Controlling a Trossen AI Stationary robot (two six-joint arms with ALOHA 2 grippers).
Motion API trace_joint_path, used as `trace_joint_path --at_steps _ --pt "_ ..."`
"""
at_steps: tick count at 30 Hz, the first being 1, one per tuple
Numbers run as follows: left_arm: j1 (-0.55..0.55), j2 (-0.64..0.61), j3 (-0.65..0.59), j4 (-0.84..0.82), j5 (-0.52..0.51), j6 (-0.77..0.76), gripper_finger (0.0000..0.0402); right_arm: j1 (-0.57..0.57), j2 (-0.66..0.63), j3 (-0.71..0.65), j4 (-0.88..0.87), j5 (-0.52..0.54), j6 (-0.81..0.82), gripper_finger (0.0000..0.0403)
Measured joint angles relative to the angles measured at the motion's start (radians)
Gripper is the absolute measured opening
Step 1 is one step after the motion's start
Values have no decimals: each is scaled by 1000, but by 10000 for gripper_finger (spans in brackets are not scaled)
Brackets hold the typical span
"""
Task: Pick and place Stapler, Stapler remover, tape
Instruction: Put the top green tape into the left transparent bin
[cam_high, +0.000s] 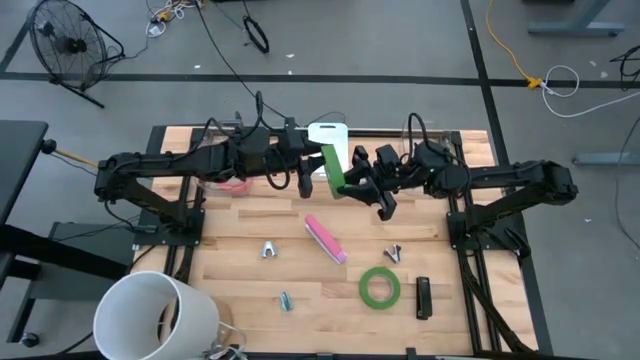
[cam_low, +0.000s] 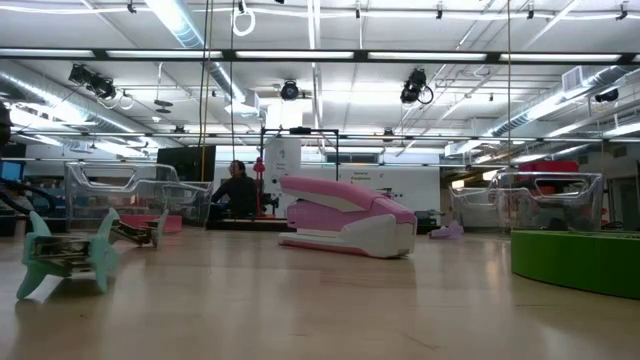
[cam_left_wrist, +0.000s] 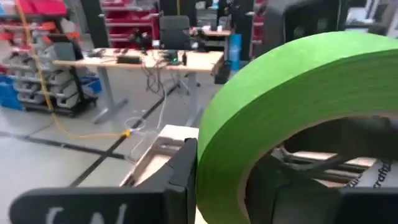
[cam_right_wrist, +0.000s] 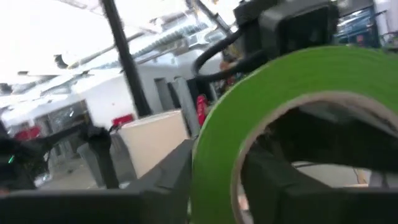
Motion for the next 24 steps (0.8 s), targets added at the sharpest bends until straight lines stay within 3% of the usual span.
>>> trace_joint_path --at_steps 5,10,16,24 --pt "-1 -5 4 10 1 1 91 0 0 0 0 -2 5 226" --pt "0 -4 3 5 -11 6 91 -1 -3 0 -2 -2 13 262" --pt "1 -14 3 -49 -67 11 91 -21 -48 0 -35 1 -3 264" --pt "57 -87 4 -239 -158 11 91 -74 -157 -1 -313 36 -33 236"
